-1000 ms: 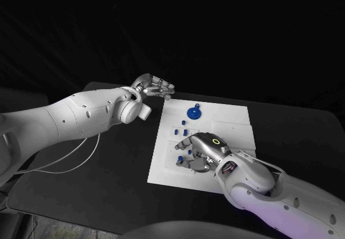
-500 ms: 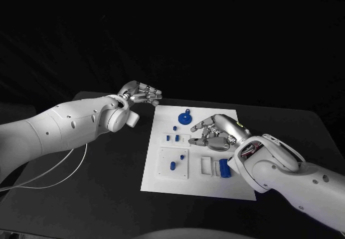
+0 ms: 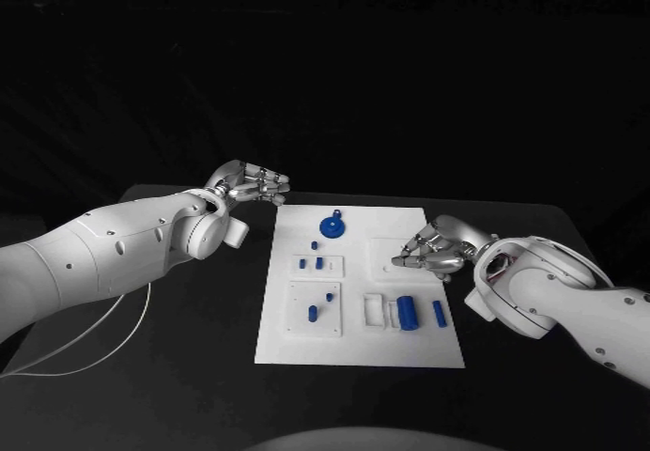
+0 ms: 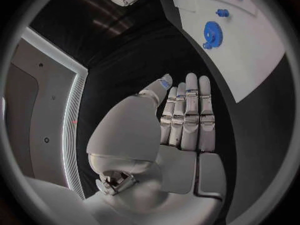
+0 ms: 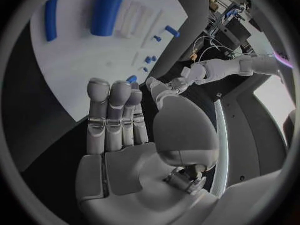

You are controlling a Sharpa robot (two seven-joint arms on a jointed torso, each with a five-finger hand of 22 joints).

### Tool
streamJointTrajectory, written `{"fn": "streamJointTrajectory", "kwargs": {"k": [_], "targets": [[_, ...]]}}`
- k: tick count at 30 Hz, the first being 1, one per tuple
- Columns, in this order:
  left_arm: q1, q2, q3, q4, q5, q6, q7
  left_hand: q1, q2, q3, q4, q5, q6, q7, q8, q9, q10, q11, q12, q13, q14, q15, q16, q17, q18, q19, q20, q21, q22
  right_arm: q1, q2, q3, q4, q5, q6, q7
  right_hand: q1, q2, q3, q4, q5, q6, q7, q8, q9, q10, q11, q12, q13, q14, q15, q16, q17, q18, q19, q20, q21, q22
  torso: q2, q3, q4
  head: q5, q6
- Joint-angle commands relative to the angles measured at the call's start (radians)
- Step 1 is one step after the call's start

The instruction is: Assemble the parts on the task board

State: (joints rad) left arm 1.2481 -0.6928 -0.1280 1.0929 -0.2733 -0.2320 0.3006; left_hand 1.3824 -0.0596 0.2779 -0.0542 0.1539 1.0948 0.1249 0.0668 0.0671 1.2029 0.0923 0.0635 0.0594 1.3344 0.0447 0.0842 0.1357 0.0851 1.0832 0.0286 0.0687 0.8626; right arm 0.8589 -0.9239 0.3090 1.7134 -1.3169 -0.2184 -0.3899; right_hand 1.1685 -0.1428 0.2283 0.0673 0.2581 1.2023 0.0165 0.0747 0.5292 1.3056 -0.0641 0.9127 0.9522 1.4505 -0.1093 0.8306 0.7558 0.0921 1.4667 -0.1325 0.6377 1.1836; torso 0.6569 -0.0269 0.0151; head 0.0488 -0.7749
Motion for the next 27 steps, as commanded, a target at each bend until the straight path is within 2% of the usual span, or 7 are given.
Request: {"fn": "streamJointTrajectory", "kwargs": {"k": [1,3,6,8,13,20,27], "targets": [[-0.008,0.000,0.001,0.008,0.014,-0.005,0.038,-0.006,0.002,0.002,0.004,0.000,-0.006,0.002,-0.004,-0.001,0.007,-0.001,-0.005,-0.001,0.005,0.004,-0.004,-0.002,-0.015,0.005,0.001,-0.001,-0.003,-0.005,-0.004,0.000,0.000,0.040,0.139,-0.148,-0.022,-0.008,0.021,0.029,0.003,-0.010,-0.008,0.012,0.132,0.015,-0.003,0.024,0.062,-0.001,-0.009,0.013,0.012,-0.021,0.051,-0.007,0.019,0.000,-0.016,-0.0022,-0.0039,-0.005,-0.009],[-0.016,0.000,0.001,0.012,0.015,-0.009,0.044,-0.015,0.005,-0.001,0.012,-0.009,-0.007,0.001,-0.005,-0.002,0.007,-0.001,-0.005,-0.001,0.006,0.005,-0.004,-0.001,-0.016,0.006,0.002,-0.002,-0.007,-0.011,-0.007,-0.002,-0.002,0.044,0.171,-0.189,-0.042,-0.002,0.047,0.048,-0.047,-0.013,-0.011,0.005,0.194,0.020,-0.004,0.025,0.084,-0.002,-0.010,0.018,0.018,-0.022,0.050,-0.008,0.030,0.001,-0.022,-0.0044,-0.0025,-0.011,-0.015],[-0.024,0.001,0.001,0.014,0.015,-0.010,0.050,-0.054,-0.003,-0.054,0.046,-0.002,-0.012,-0.004,-0.004,-0.001,0.004,-0.001,-0.005,0.000,0.009,0.007,-0.004,0.000,-0.021,0.012,0.009,-0.006,-0.041,-0.017,-0.007,-0.006,-0.006,0.044,0.193,-0.216,-0.074,-0.030,0.122,0.057,-0.088,-0.019,-0.014,-0.003,0.327,0.028,-0.005,0.022,0.118,-0.005,-0.010,0.021,0.027,-0.023,0.050,-0.010,0.038,-0.002,-0.028,-0.0072,-0.0011,-0.017,-0.022],[-0.028,0.001,0.001,0.015,0.016,-0.011,0.052,-0.066,-0.002,-0.112,0.070,-0.011,-0.015,-0.004,-0.004,-0.001,0.003,0.001,-0.004,0.000,0.010,0.010,-0.004,0.001,-0.023,0.020,0.012,-0.006,-0.084,-0.022,-0.005,-0.007,-0.009,0.041,0.211,-0.230,-0.083,-0.032,0.118,0.057,-0.095,-0.020,-0.016,-0.009,0.357,0.034,-0.005,0.025,0.135,-0.004,-0.011,0.026,0.033,-0.023,0.051,-0.010,0.050,0.001,-0.032,-0.0096,-0.0012,-0.018,-0.025],[-0.036,0.003,0.001,0.017,0.016,-0.013,0.047,-0.029,0.041,-0.246,0.097,-0.011,-0.021,-0.002,-0.004,-0.001,-0.001,0.003,-0.004,0.001,0.008,0.012,-0.004,0.005,-0.025,0.048,0.012,-0.003,-0.217,-0.031,0.000,-0.011,-0.019,0.020,0.239,-0.248,-0.101,-0.046,0.134,0.052,-0.070,-0.021,-0.016,-0.011,0.361,0.038,-0.005,0.024,0.154,-0.006,-0.011,0.037,0.050,-0.024,0.052,-0.010,0.081,0.013,-0.039,-0.0136,0.0013,-0.021,-0.030],[-0.041,0.004,0.001,0.025,0.016,-0.012,0.043,-0.013,0.068,-0.330,0.108,-0.013,-0.024,-0.001,-0.004,-0.001,-0.005,0.004,-0.004,0.001,0.006,0.013,-0.004,0.009,-0.028,0.072,0.013,-0.001,-0.342,-0.036,0.006,-0.026,-0.032,-0.034,0.276,-0.260,-0.154,-0.068,0.146,0.084,-0.198,-0.019,-0.011,-0.010,0.353,0.040,-0.001,0.027,0.171,-0.012,-0.009,0.050,0.073,-0.024,0.051,-0.008,0.117,0.035,-0.041,-0.0171,0.0032,-0.027,-0.039],[-0.042,0.004,0.001,0.028,0.016,-0.011,0.040,-0.017,0.075,-0.350,0.111,-0.013,-0.024,-0.001,-0.004,-0.001,-0.006,0.005,-0.004,0.001,0.005,0.013,-0.003,0.011,-0.029,0.086,0.012,0.002,-0.409,-0.037,0.014,-0.039,-0.043,-0.073,0.294,-0.265,-0.162,-0.082,0.124,0.107,-0.210,-0.013,-0.011,-0.010,0.359,0.045,-0.002,0.020,0.175,-0.014,-0.011,0.056,0.093,-0.027,0.051,-0.011,0.136,0.050,-0.039,-0.0153,0.0025,-0.025,-0.044]]}}
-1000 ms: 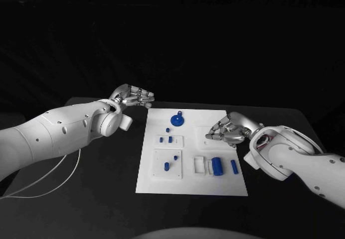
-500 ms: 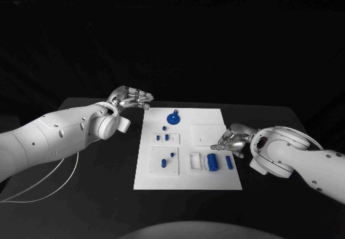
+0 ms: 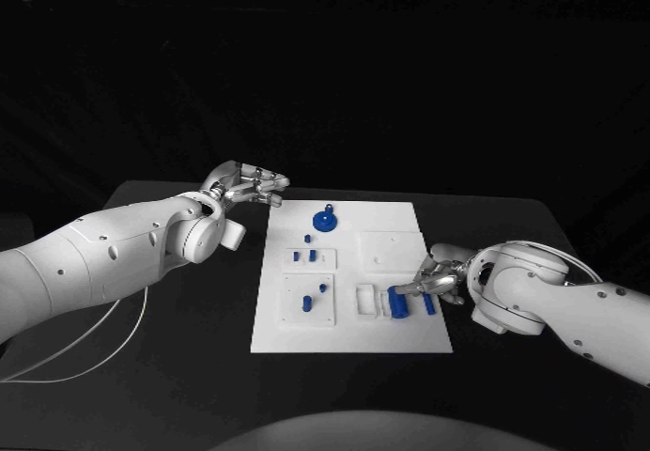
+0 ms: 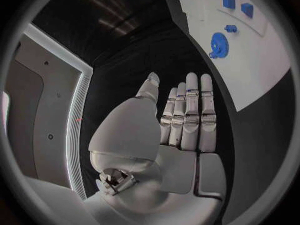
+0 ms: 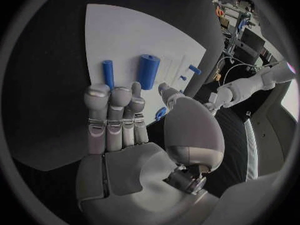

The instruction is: Assemble the parts on the task board

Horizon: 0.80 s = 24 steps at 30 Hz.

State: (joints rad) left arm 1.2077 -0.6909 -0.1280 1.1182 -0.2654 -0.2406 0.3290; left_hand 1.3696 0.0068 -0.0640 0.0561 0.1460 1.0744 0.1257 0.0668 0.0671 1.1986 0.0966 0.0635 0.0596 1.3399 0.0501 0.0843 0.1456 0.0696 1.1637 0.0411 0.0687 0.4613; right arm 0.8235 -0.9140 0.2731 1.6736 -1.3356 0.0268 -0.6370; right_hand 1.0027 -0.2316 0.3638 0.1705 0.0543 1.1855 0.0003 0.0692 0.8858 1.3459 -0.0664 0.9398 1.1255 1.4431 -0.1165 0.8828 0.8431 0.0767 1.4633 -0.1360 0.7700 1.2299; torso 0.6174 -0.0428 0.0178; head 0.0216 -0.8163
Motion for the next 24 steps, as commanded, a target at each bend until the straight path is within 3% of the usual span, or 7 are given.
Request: {"fn": "streamJointTrajectory", "kwargs": {"k": [1,6,7,10,12,17,24], "targets": [[-0.002,0.002,0.001,0.003,0.009,-0.001,0.011,-0.016,0.014,-0.011,0.010,-0.003,-0.003,-0.002,-0.004,-0.001,-0.004,0.002,-0.004,0.001,-0.001,0.009,-0.003,0.001,-0.014,0.007,0.000,0.002,-0.014,-0.001,0.009,-0.008,-0.008,-0.060,0.050,-0.019,0.007,0.005,-0.014,0.006,-0.006,0.003,0.005,-0.004,0.003,0.005,0.000,-0.009,0.002,-0.007,-0.004,0.003,0.008,-0.013,0.054,-0.008,0.005,0.005,0.000,0.0010,-0.0001,0.005,-0.004],[-0.002,0.001,0.001,0.003,0.010,0.002,0.008,-0.032,0.015,-0.014,0.020,-0.005,-0.004,-0.001,-0.004,-0.001,-0.006,0.003,-0.003,0.001,-0.002,0.009,-0.001,0.002,-0.014,0.009,0.001,0.002,-0.030,-0.001,0.024,-0.019,-0.018,-0.065,0.054,-0.020,-0.021,-0.006,-0.050,0.034,-0.005,-0.001,0.005,-0.005,0.002,0.004,0.001,-0.013,0.003,-0.006,-0.004,0.002,0.012,-0.013,0.054,-0.008,0.003,0.006,0.001,0.0024,-0.0006,0.013,-0.009],[-0.002,0.001,0.001,0.002,0.011,0.003,0.007,-0.037,0.014,-0.014,0.023,-0.007,-0.004,-0.001,-0.004,-0.001,-0.006,0.003,-0.003,0.001,-0.002,0.010,-0.001,0.003,-0.014,0.011,0.002,0.002,-0.039,-0.001,0.030,-0.025,-0.021,-0.067,0.056,-0.020,-0.025,-0.006,-0.106,0.050,-0.005,-0.003,0.005,-0.005,0.002,0.003,0.001,-0.015,0.003,-0.006,-0.004,0.001,0.013,-0.013,0.053,-0.008,0.003,0.007,0.001,0.0024,-0.0006,0.013,-0.009],[-0.002,0.001,0.001,0.002,0.011,0.004,0.007,-0.042,0.013,-0.014,0.026,-0.009,-0.004,-0.001,-0.004,-0.001,-0.006,0.003,-0.003,0.001,-0.003,0.010,0.000,0.003,-0.014,0.012,0.002,0.002,-0.051,-0.001,0.037,-0.033,-0.026,-0.071,0.057,-0.021,0.017,0.000,-0.172,0.100,-0.005,-0.004,0.005,-0.004,0.001,0.003,0.000,-0.018,0.006,-0.006,-0.004,0.000,0.019,-0.014,0.054,-0.008,0.003,0.011,0.001,0.0014,-0.0016,0.014,-0.008],[-0.002,0.000,0.001,0.001,0.012,0.006,0.006,-0.042,0.013,-0.014,0.026,-0.009,-0.004,-0.001,-0.004,-0.001,-0.006,0.003,-0.003,0.001,-0.003,0.010,0.000,0.003,-0.014,0.012,0.002,0.002,-0.051,-0.001,0.042,-0.038,-0.030,-0.073,0.059,-0.021,0.026,-0.004,-0.177,0.116,-0.005,-0.004,0.005,-0.004,0.001,0.004,0.001,-0.020,0.007,-0.005,-0.004,-0.003,0.022,-0.014,0.053,-0.008,0.002,0.013,0.001,0.0011,-0.0020,0.014,-0.008],[-0.002,0.001,0.001,-0.001,0.013,0.011,0.005,-0.060,0.009,-0.015,0.034,0.010,-0.007,0.000,-0.004,-0.001,-0.010,0.004,-0.003,0.001,-0.005,0.011,0.000,0.004,-0.015,0.016,0.003,0.003,-0.069,-0.001,0.053,-0.048,-0.038,-0.076,0.070,-0.022,0.025,-0.003,-0.179,0.116,-0.005,-0.004,0.005,-0.004,0.003,0.004,0.001,-0.026,0.012,-0.003,-0.004,-0.009,0.033,-0.014,0.054,-0.008,-0.001,0.019,0.000,0.0008,-0.0016,0.016,-0.010],[-0.002,0.001,0.001,-0.003,0.013,0.015,0.003,-0.064,0.008,-0.014,0.032,0.009,-0.007,0.000,-0.004,-0.001,-0.012,0.005,-0.003,0.001,-0.005,0.011,0.001,0.004,-0.014,0.016,0.003,0.004,-0.074,-0.001,0.063,-0.060,-0.043,-0.074,0.084,-0.022,0.028,0.000,-0.161,0.115,-0.005,-0.001,0.004,-0.004,0.006,0.006,0.000,-0.027,0.017,-0.001,-0.004,-0.010,0.043,-0.015,0.055,-0.008,-0.001,0.026,0.000,0.0010,-0.0012,0.018,-0.012]]}}
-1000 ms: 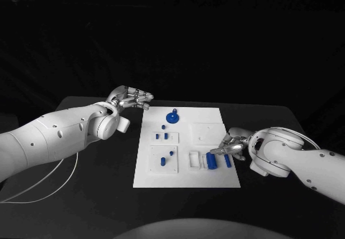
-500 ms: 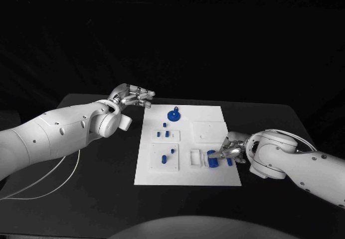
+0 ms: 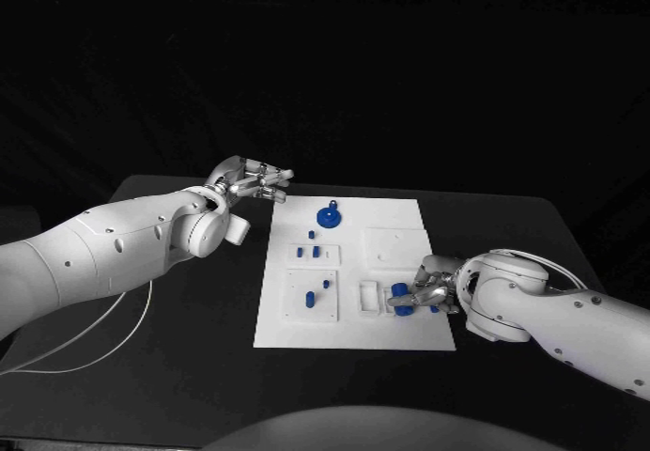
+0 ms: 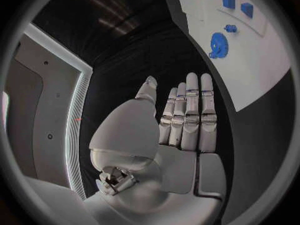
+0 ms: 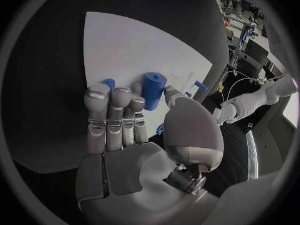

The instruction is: Assemble the parts on the task board

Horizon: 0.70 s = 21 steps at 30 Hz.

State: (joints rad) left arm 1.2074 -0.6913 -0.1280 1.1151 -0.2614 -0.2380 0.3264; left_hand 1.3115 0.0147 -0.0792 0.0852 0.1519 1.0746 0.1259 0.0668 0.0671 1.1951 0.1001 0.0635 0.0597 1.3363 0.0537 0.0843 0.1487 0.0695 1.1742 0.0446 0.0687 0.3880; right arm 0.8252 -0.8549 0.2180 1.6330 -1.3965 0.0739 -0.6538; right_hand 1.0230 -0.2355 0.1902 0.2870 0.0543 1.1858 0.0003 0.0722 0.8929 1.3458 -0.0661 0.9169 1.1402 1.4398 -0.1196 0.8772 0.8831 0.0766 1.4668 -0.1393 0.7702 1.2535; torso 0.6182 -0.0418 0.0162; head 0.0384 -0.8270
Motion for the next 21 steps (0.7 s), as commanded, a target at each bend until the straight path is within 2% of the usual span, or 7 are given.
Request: {"fn": "streamJointTrajectory", "kwargs": {"k": [1,3,5,7,10,16,21], "targets": [[-0.002,0.001,0.001,0.001,0.009,0.013,0.005,-0.009,0.000,0.002,0.002,0.003,-0.008,0.000,-0.004,-0.001,-0.009,0.002,-0.003,0.001,-0.002,0.008,0.001,0.002,-0.014,0.006,0.000,0.004,-0.004,-0.003,0.005,-0.006,-0.003,-0.012,0.037,-0.005,0.010,0.006,0.023,-0.003,-0.005,0.001,0.004,-0.006,0.000,0.006,0.000,-0.005,0.002,0.003,0.000,-0.004,0.004,-0.015,0.051,-0.005,-0.001,0.003,0.000,-0.0001,0.0008,0.001,-0.002],[-0.002,0.001,0.001,0.001,0.009,0.014,0.005,-0.011,0.002,0.004,0.003,0.003,-0.007,0.000,-0.004,-0.001,-0.009,0.002,-0.003,0.001,-0.001,0.008,0.002,0.002,-0.014,0.006,0.000,0.004,-0.005,-0.003,0.007,-0.008,-0.005,-0.011,0.035,-0.005,0.004,0.011,0.104,-0.006,-0.004,0.009,0.002,-0.006,0.011,0.008,-0.001,-0.003,0.005,0.004,-0.001,-0.001,0.009,-0.015,0.052,-0.004,0.002,0.006,0.001,-0.0002,0.0010,0.004,-0.003],[-0.002,0.000,0.001,0.002,0.010,0.015,0.005,-0.013,0.004,0.004,0.004,0.004,-0.006,-0.001,-0.004,-0.001,-0.010,0.002,-0.003,0.001,-0.001,0.008,0.002,0.002,-0.014,0.007,0.000,0.004,-0.006,-0.003,0.011,-0.011,-0.009,-0.011,0.026,-0.004,-0.004,0.005,0.234,-0.059,-0.004,0.011,0.003,-0.006,0.024,0.010,-0.003,-0.001,0.008,0.005,-0.003,0.000,0.015,-0.016,0.052,-0.006,0.004,0.010,0.001,0.0000,0.0007,0.006,-0.003],[-0.002,0.000,0.001,0.002,0.010,0.016,0.004,-0.013,0.004,0.004,0.004,0.004,-0.006,-0.001,-0.004,-0.001,-0.010,0.002,-0.003,0.001,-0.001,0.008,0.002,0.002,-0.014,0.007,0.000,0.004,-0.006,-0.003,0.015,-0.012,-0.013,-0.012,0.017,-0.004,-0.012,0.023,0.312,-0.123,0.010,0.008,-0.004,-0.007,0.033,0.011,-0.005,0.002,0.010,0.006,-0.002,0.001,0.017,-0.016,0.052,-0.005,0.005,0.013,0.002,0.0001,0.0005,0.007,-0.004],[-0.002,-0.002,0.001,0.003,0.010,0.017,0.003,-0.015,0.005,0.005,0.003,0.005,-0.007,0.000,-0.004,-0.001,-0.011,0.002,-0.003,0.001,-0.002,0.008,0.003,0.002,-0.014,0.007,0.000,0.004,-0.009,-0.003,0.021,-0.014,-0.023,-0.012,0.004,-0.004,-0.035,0.039,0.386,-0.199,0.139,0.003,-0.009,-0.007,0.038,0.009,-0.009,0.002,0.011,0.006,-0.005,0.001,0.018,-0.017,0.052,-0.006,0.005,0.017,0.001,0.0003,0.0005,0.009,-0.007],[-0.002,-0.004,0.001,0.002,0.010,0.019,0.000,-0.015,0.005,0.005,0.003,0.005,-0.007,0.000,-0.004,-0.001,-0.011,0.002,-0.003,0.001,-0.002,0.008,0.003,0.002,-0.014,0.007,0.000,0.004,-0.009,-0.003,0.024,-0.016,-0.034,-0.005,-0.026,-0.002,-0.086,0.053,0.446,-0.315,0.329,0.000,-0.012,-0.006,0.057,0.010,-0.013,0.005,0.014,0.007,-0.007,0.007,0.024,-0.019,0.053,-0.009,0.010,0.025,0.000,0.0006,-0.0004,0.011,-0.010],[-0.002,-0.004,0.001,0.000,0.010,0.022,-0.004,-0.017,0.006,0.006,0.002,0.005,-0.009,0.000,-0.004,-0.001,-0.012,0.002,-0.003,0.001,-0.003,0.008,0.004,0.003,-0.014,0.008,0.000,0.004,-0.014,-0.003,0.018,-0.017,-0.043,0.036,-0.060,-0.001,-0.116,0.073,0.462,-0.374,0.385,-0.002,-0.013,-0.006,0.079,0.011,-0.014,0.007,0.016,0.007,-0.008,0.013,0.027,-0.019,0.053,-0.010,0.016,0.033,-0.001,0.0000,-0.0003,0.014,-0.012]]}}
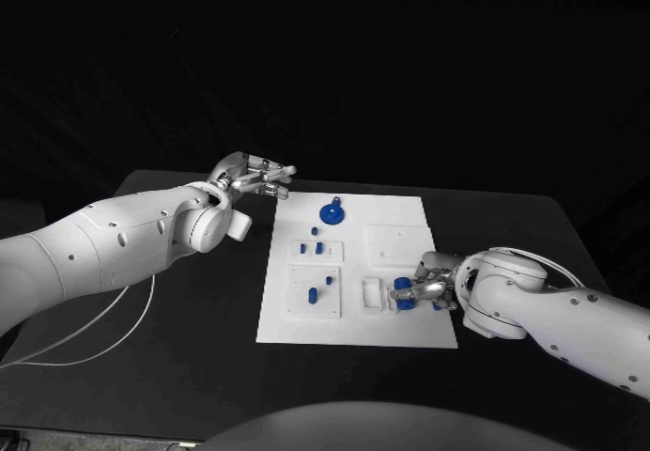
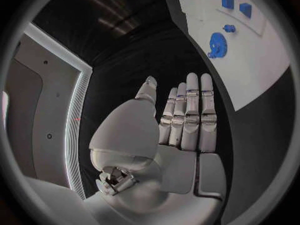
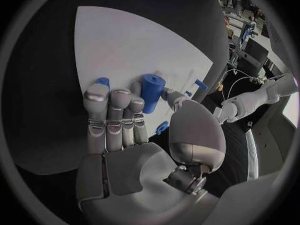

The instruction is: Assemble the parts on the task board

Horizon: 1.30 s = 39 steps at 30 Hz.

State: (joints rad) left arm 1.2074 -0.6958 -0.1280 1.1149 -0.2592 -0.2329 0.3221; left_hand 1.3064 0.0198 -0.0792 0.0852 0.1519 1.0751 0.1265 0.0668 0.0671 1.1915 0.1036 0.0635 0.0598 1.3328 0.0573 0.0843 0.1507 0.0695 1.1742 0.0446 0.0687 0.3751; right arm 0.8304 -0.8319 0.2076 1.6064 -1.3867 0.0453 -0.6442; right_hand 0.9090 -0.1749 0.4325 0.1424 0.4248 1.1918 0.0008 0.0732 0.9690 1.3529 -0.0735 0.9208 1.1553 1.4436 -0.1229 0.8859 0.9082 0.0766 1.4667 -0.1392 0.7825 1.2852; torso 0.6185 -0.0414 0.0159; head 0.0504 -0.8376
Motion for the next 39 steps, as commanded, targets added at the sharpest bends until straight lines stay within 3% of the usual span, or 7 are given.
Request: {"fn": "streamJointTrajectory", "kwargs": {"k": [1,7,13,21,27,30,39], "targets": [[-0.002,0.001,0.001,0.000,0.008,0.017,0.000,-0.012,0.001,0.006,0.002,0.006,-0.009,0.000,-0.004,-0.001,-0.009,-0.001,-0.003,0.001,0.001,0.004,0.004,0.001,-0.014,0.008,0.000,0.004,-0.001,-0.008,-0.006,-0.006,-0.016,0.034,-0.036,-0.010,-0.002,0.013,0.220,-0.230,0.014,-0.008,-0.014,-0.007,0.003,0.003,-0.007,0.004,0.001,0.003,-0.005,0.005,0.002,-0.019,0.053,-0.010,0.004,0.002,-0.001,-0.0004,0.0002,0.002,-0.001],[-0.002,-0.001,0.001,-0.003,0.008,0.019,-0.003,-0.012,0.001,0.006,0.002,0.006,-0.009,0.000,-0.004,-0.001,-0.009,-0.001,-0.003,0.001,0.001,0.004,0.004,0.001,-0.014,0.008,0.000,0.004,-0.001,-0.004,-0.011,-0.005,-0.006,0.098,-0.056,-0.008,-0.010,0.018,0.216,-0.244,0.038,-0.008,-0.014,-0.008,0.009,0.004,-0.007,0.001,-0.001,0.002,-0.005,0.005,0.001,-0.019,0.054,-0.011,0.004,0.005,0.000,0.0009,-0.0007,0.005,0.002],[-0.002,0.000,0.001,-0.008,0.008,0.020,-0.004,-0.012,0.001,0.006,0.002,0.006,-0.009,0.000,-0.004,-0.001,-0.009,-0.001,-0.003,0.001,0.001,0.004,0.004,0.001,-0.014,0.008,0.000,0.004,-0.001,0.016,-0.015,0.006,0.014,0.141,-0.066,-0.007,-0.012,0.022,0.211,-0.250,0.053,-0.008,-0.014,-0.008,0.011,0.005,-0.008,-0.001,-0.003,0.002,-0.006,0.007,0.002,-0.019,0.054,-0.011,0.004,0.008,0.000,-0.0003,0.0000,0.002,0.005],[-0.002,0.001,0.001,-0.010,0.012,0.019,-0.004,-0.019,0.001,0.005,0.005,-0.007,-0.012,0.001,-0.004,-0.001,-0.012,0.000,-0.003,0.001,-0.001,0.005,0.005,0.002,-0.014,0.010,0.000,0.005,-0.011,0.043,-0.007,0.010,0.030,0.162,-0.051,-0.008,-0.014,0.025,0.203,-0.252,0.059,-0.007,-0.014,-0.008,0.010,0.005,-0.008,-0.002,-0.003,0.002,-0.006,0.009,0.003,-0.019,0.054,-0.011,0.004,0.010,0.002,0.0001,0.0020,0.004,0.005],[-0.002,-0.001,0.001,-0.008,0.012,0.019,-0.004,-0.019,0.001,0.004,0.005,-0.007,-0.012,0.001,-0.004,-0.001,-0.012,0.000,-0.003,0.001,-0.001,0.005,0.005,0.002,-0.014,0.010,0.000,0.005,-0.011,0.049,0.004,0.011,0.035,0.162,-0.039,-0.008,-0.013,0.027,0.201,-0.253,0.059,-0.008,-0.014,-0.008,0.009,0.004,-0.008,-0.002,-0.003,0.002,-0.006,0.009,0.003,-0.019,0.054,-0.011,0.002,0.010,0.001,-0.0007,0.0011,0.005,0.005],[-0.002,-0.001,0.001,-0.008,0.013,0.021,-0.005,-0.018,-0.001,0.005,0.005,-0.007,-0.014,0.001,-0.004,-0.001,-0.012,0.000,-0.003,0.001,-0.001,0.005,0.005,0.002,-0.014,0.010,0.000,0.005,-0.014,0.050,0.014,0.010,0.039,0.161,-0.025,-0.008,-0.014,0.028,0.197,-0.252,0.060,-0.008,-0.014,-0.008,0.009,0.004,-0.008,-0.003,-0.004,0.001,-0.006,0.008,0.003,-0.019,0.054,-0.011,0.003,0.011,0.001,-0.0008,0.0003,0.006,0.001],[-0.002,-0.001,0.001,-0.007,0.013,0.025,-0.006,-0.018,-0.001,0.005,0.005,-0.007,-0.014,0.001,-0.004,-0.001,-0.012,0.000,-0.003,0.001,-0.001,0.005,0.005,0.002,-0.014,0.010,0.000,0.005,-0.014,0.051,0.048,-0.007,0.035,0.145,0.009,-0.008,-0.011,0.034,0.177,-0.250,0.059,-0.010,-0.013,-0.008,0.002,0.000,-0.007,-0.007,-0.007,0.001,-0.005,0.006,0.002,-0.019,0.053,-0.010,-0.005,0.013,0.001,0.0003,0.0017,0.007,-0.001]]}}
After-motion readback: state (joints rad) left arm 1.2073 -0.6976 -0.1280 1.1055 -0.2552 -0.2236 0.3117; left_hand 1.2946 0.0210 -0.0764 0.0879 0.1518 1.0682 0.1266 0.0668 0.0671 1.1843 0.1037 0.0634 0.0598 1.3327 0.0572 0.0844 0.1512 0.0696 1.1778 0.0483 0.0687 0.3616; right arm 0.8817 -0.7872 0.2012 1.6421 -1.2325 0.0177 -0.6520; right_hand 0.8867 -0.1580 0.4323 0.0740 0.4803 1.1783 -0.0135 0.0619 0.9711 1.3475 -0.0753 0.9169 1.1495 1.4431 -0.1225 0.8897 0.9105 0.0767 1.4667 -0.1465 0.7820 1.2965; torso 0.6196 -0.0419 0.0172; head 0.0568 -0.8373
